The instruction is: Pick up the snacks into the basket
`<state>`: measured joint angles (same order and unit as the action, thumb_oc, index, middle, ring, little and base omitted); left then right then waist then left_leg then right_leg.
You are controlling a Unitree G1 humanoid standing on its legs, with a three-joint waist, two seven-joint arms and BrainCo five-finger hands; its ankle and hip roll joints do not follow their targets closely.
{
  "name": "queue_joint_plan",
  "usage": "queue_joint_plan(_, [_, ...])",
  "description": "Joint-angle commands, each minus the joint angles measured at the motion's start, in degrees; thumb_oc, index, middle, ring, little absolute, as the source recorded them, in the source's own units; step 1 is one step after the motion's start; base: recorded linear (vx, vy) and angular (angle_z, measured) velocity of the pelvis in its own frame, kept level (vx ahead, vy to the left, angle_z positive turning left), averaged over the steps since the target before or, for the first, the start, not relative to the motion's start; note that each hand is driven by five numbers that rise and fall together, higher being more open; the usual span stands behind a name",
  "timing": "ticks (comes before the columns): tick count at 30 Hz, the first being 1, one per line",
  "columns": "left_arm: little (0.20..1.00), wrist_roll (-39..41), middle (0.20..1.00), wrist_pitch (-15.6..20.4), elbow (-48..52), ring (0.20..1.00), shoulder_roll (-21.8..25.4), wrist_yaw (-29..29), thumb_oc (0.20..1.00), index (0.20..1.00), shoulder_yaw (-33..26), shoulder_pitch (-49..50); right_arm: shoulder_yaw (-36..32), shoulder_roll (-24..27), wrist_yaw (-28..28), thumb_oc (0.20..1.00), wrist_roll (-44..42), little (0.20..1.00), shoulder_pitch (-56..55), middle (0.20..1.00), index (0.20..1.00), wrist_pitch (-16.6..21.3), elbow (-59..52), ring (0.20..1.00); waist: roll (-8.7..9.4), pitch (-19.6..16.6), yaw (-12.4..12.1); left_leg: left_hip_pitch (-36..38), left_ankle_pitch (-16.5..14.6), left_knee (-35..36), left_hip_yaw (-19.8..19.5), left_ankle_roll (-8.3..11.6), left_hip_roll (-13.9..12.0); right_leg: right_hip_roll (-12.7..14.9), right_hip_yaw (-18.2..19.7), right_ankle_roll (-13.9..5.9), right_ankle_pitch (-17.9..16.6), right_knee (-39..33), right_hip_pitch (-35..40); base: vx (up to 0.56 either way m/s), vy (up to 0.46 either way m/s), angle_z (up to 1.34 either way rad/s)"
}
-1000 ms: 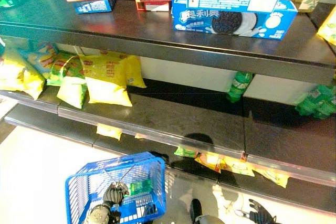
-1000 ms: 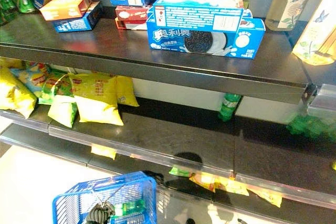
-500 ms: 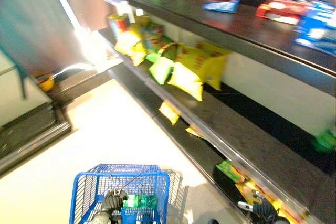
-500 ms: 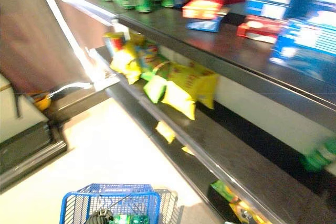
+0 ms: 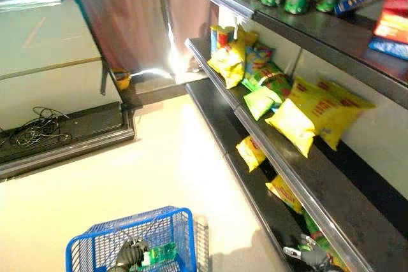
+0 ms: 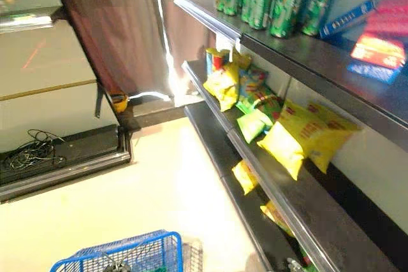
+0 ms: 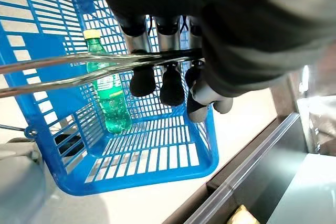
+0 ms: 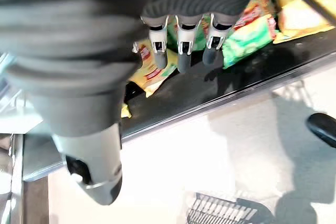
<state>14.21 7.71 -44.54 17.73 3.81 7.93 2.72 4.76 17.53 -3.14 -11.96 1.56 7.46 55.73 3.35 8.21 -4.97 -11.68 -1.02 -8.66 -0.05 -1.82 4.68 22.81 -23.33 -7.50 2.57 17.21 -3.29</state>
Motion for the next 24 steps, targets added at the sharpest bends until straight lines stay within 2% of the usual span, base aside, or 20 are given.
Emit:
queue_joint_plan(1, [0.2, -5.5, 0.2, 4.7, 10.2, 0.2, 6.4, -0.2, 0.2, 0.2, -0.3, -1.1, -0.3, 1.7, 0.3, 1.0, -3.5, 1.0, 1.2, 1.0, 1.0, 1.5, -3.8, 1.0, -3.19, 0.0, 3.1, 4.0, -3.5, 2.5, -6.1, 1.57, 0.3, -14.5, 19.2, 0.67, 1.0, 2.2, -6.5, 0.45, 0.29, 0.67])
queue_joint_plan(3, [0.2, -4.9, 0.2, 4.6, 10.9, 0.2, 6.6, -0.4, 0.2, 0.2, -0.7, -1.4, -0.7, 1.9, 0.5, 1.0, -4.7, 1.0, 0.8, 1.0, 1.0, 1.9, -4.6, 1.0, -2.82, 1.1, 3.8, 6.2, -4.2, 3.0, -7.7, 1.51, 0.9, -15.3, 17.6, 0.64, 0.3, -1.4, -10.6, 0.34, 0.039, 0.35])
queue_joint_plan(5, [0.2, -5.0, 0.2, 4.6, 10.6, 0.2, 6.6, -0.2, 0.2, 0.2, -0.3, -1.6, -0.4, 1.9, 0.6, 1.0, -5.1, 1.0, 0.7, 1.0, 1.0, 2.2, -4.7, 1.0, -2.62, 1.9, 5.0, 7.7, -5.0, 3.2, -8.9, 1.36, 1.4, -16.4, 17.7, 0.26, -0.7, -4.6, -11.9, 0.34, -0.01, 0.17])
queue_joint_plan(6, [0.2, -5.3, 0.2, 4.6, 9.3, 0.2, 6.3, 0.2, 0.2, 0.2, 0.4, -2.9, -0.5, 1.5, 0.7, 1.0, -6.4, 1.0, -0.2, 1.0, 1.0, 2.4, -3.7, 1.0, -2.07, 2.4, 7.9, 12.1, -6.8, 4.3, -12.3, 0.92, 2.6, -20.6, 21.9, -1.14, -3.2, -10.8, -15.4, 0.47, -0.008, 0.88])
queue_joint_plan(7, [0.2, -5.5, 0.2, 4.6, 8.5, 0.2, 6.1, 0.2, 0.2, 0.2, 0.7, -3.8, -0.8, 1.4, 0.5, 1.0, -6.7, 1.0, -0.6, 1.0, 1.0, 2.4, -3.2, 1.0, -1.71, 2.3, 9.0, 13.3, -7.0, 4.5, -14.1, 0.85, 3.4, -21.0, 23.4, -1.84, -4.8, -13.3, -17.4, 0.64, -0.03, 0.99])
queue_joint_plan(8, [0.2, -5.5, 0.2, 4.7, 7.7, 0.2, 5.8, 0.3, 0.2, 0.2, 0.8, -4.4, -1.0, 1.2, 0.5, 1.0, -6.8, 1.0, -0.7, 1.0, 1.0, 2.4, -2.8, 1.0, -1.82, 2.3, 9.6, 15.1, -7.8, 4.6, -15.6, 1.09, 3.4, -21.1, 22.9, -2.24, -6.0, -15.5, -18.6, 0.49, -0.08, 1.03])
queue_joint_plan(10, [0.2, -5.8, 0.2, 4.7, 7.8, 0.2, 5.5, 0.3, 0.2, 0.2, 1.0, -4.6, -1.5, 0.8, 0.2, 1.0, -6.5, 1.0, -1.5, 1.0, 1.0, 2.2, -3.6, 1.0, -1.91, 1.9, 11.1, 19.0, -9.4, 4.9, -18.2, 1.6, 2.7, -21.3, 19.5, -2.87, -7.8, -19.0, -20.7, 0.5, -0.136, 0.97])
queue_joint_plan(12, [0.2, -6.0, 0.2, 4.7, 8.8, 0.2, 5.5, 0.1, 0.2, 0.2, 1.0, -4.1, -2.1, 0.7, 0.4, 1.0, -6.2, 1.0, -2.6, 1.0, 1.0, 2.1, -4.5, 1.0, -2.02, 1.1, 12.2, 22.2, -9.7, 4.9, -20.0, 2.36, 1.6, -20.4, 17.6, -2.87, -9.3, -18.2, -21.4, 0.5, -0.198, 0.83])
queue_joint_plan(13, [0.2, -6.0, 0.2, 4.7, 9.0, 0.2, 5.4, -0.2, 0.2, 0.2, 1.2, -3.7, -1.9, 1.0, 0.8, 1.0, -5.7, 1.0, -3.7, 1.0, 1.0, 2.1, -5.8, 1.0, -2.66, 0.4, 12.7, 23.9, -9.1, 4.0, -20.6, 3.63, 0.1, -20.1, 17.4, -2.22, -9.6, -17.1, -20.3, 0.34, -0.16, 0.53])
queue_joint_plan(14, [0.2, -6.0, 0.2, 4.7, 9.1, 0.2, 5.4, -0.2, 0.2, 0.2, 1.2, -3.7, -1.9, 1.0, 0.8, 1.0, -5.7, 1.0, -3.8, 1.0, 1.0, 2.1, -5.8, 1.0, -2.42, 0.3, 12.9, 23.8, -8.8, 4.1, -20.9, 3.63, 0.4, -19.8, 17.3, -2.28, -9.7, -17.2, -20.4, 0.46, -0.226, 0.71])
queue_joint_plan(15, [0.2, -5.8, 0.2, 4.9, 9.0, 0.2, 4.9, -0.3, 0.2, 0.2, 1.5, -3.4, -1.3, 2.3, 1.3, 1.0, -4.6, 1.0, -4.5, 1.0, 1.0, 2.0, -6.8, 1.0, -3.67, -0.8, 13.6, 24.2, -6.2, 2.2, -20.2, 6.34, -1.8, -20.2, 17.7, -1.21, -11.3, -16.0, -19.2, 0.39, -0.219, 0.74])
queue_joint_plan(16, [0.2, -5.5, 0.2, 4.9, 9.0, 0.2, 4.8, -0.1, 0.2, 0.2, 1.8, -3.8, -1.2, 2.7, 1.3, 1.0, -4.4, 1.0, -4.6, 1.0, 1.0, 2.0, -7.4, 1.0, -4.41, -1.0, 13.9, 23.9, -3.3, 0.7, -19.9, 8.09, -3.0, -20.6, 17.5, -0.78, -11.1, -15.3, -18.7, 0.39, -0.219, 0.94])
queue_joint_plan(17, [0.2, -5.5, 0.2, 4.9, 9.0, 0.2, 4.8, -0.1, 0.2, 0.2, 1.8, -3.8, -1.2, 2.7, 1.3, 1.0, -4.4, 1.0, -4.6, 1.0, 1.0, 2.0, -7.4, 1.0, -4.08, -1.1, 14.2, 23.7, -2.9, 0.9, -20.2, 8.08, -2.6, -20.1, 17.5, -0.86, -11.2, -15.4, -18.8, 0.24, -0.173, 0.79])
queue_joint_plan(18, [0.2, -5.2, 0.2, 4.9, 8.6, 0.2, 4.8, -0.2, 0.2, 0.2, 2.1, -3.9, -1.3, 2.8, 1.6, 1.0, -5.0, 1.0, -4.9, 1.0, 1.0, 2.0, -7.7, 1.0, -5.02, -1.7, 15.3, 23.6, 0.6, -0.8, -20.3, 10.09, -3.7, -20.8, 18.7, -0.46, -10.1, -13.8, -18.6, 0.45, -0.218, 0.64])
queue_joint_plan(19, [0.2, -4.7, 0.2, 5.0, 7.8, 0.2, 4.3, -0.3, 0.2, 0.2, 2.5, -4.1, -1.1, 3.3, 1.7, 1.0, -4.5, 1.0, -5.0, 1.0, 1.0, 1.9, -6.5, 1.0, -6.55, -2.1, 14.8, 23.1, 9.2, -4.7, -19.6, 14.14, -5.0, -21.7, 17.8, 0.78, -7.6, -11.6, -16.6, 0.6, -0.289, 0.51])
queue_joint_plan(20, [0.2, -4.6, 0.2, 4.9, 7.3, 0.2, 4.0, -0.4, 0.2, 0.2, 2.9, -4.3, -0.8, 3.5, 1.9, 1.0, -4.9, 1.0, -5.1, 1.0, 1.0, 2.1, -7.2, 1.0, -6.52, -1.9, 15.0, 21.2, 13.8, -8.0, -18.0, 15.2, -5.5, -21.6, 18.2, 1.39, -6.4, -11.1, -15.1, 0.45, -0.194, 0.46])
queue_joint_plan(21, [0.2, -4.6, 0.2, 4.9, 7.3, 0.2, 4.0, -0.4, 0.2, 0.2, 2.9, -4.4, -0.9, 3.4, 1.9, 1.0, -4.9, 1.0, -5.1, 1.0, 1.0, 2.1, -7.3, 1.0, -6.3, -2.0, 15.1, 21.1, 14.1, -7.8, -18.1, 15.2, -5.2, -21.3, 18.2, 1.35, -6.5, -11.1, -15.2, 0.24, -0.159, 0.4])
queue_joint_plan(22, [0.2, -4.4, 0.2, 4.8, 7.1, 0.2, 3.9, -0.6, 0.2, 0.2, 3.5, -4.9, -0.9, 3.6, 2.0, 1.0, -5.3, 1.0, -5.6, 1.0, 1.0, 2.2, -7.6, 1.0, -5.68, -1.5, 15.0, 17.8, 16.3, -12.5, -15.1, 15.07, -5.8, -21.2, 19.0, 2.25, -4.8, -11.1, -13.0, 0.33, -0.324, 0.23])
queue_joint_plan(23, [0.2, -3.9, 0.2, 4.9, 6.6, 0.2, 3.4, -0.1, 0.2, 0.2, 3.5, -5.8, 0.0, 4.1, 1.7, 1.0, -5.4, 1.0, -4.5, 1.0, 1.0, 2.3, -7.8, 1.0, -3.29, -0.2, 13.8, 11.2, 14.6, -23.6, -10.4, 13.93, -2.9, -20.4, 20.1, 3.33, -3.9, -11.2, -10.1, 0.33, -0.324, 0.25])
queue_joint_plan(24, [0.2, -3.9, 0.2, 4.9, 6.6, 0.2, 3.4, -0.1, 0.2, 0.2, 3.5, -5.8, 0.0, 4.1, 1.7, 1.0, -5.4, 1.0, -4.5, 1.0, 1.0, 2.3, -7.8, 1.0, -3.27, -0.3, 13.8, 11.2, 14.6, -23.6, -10.4, 13.93, -2.9, -20.4, 20.1, 3.32, -3.9, -11.2, -10.1, 0.45, -0.405, 0.33])
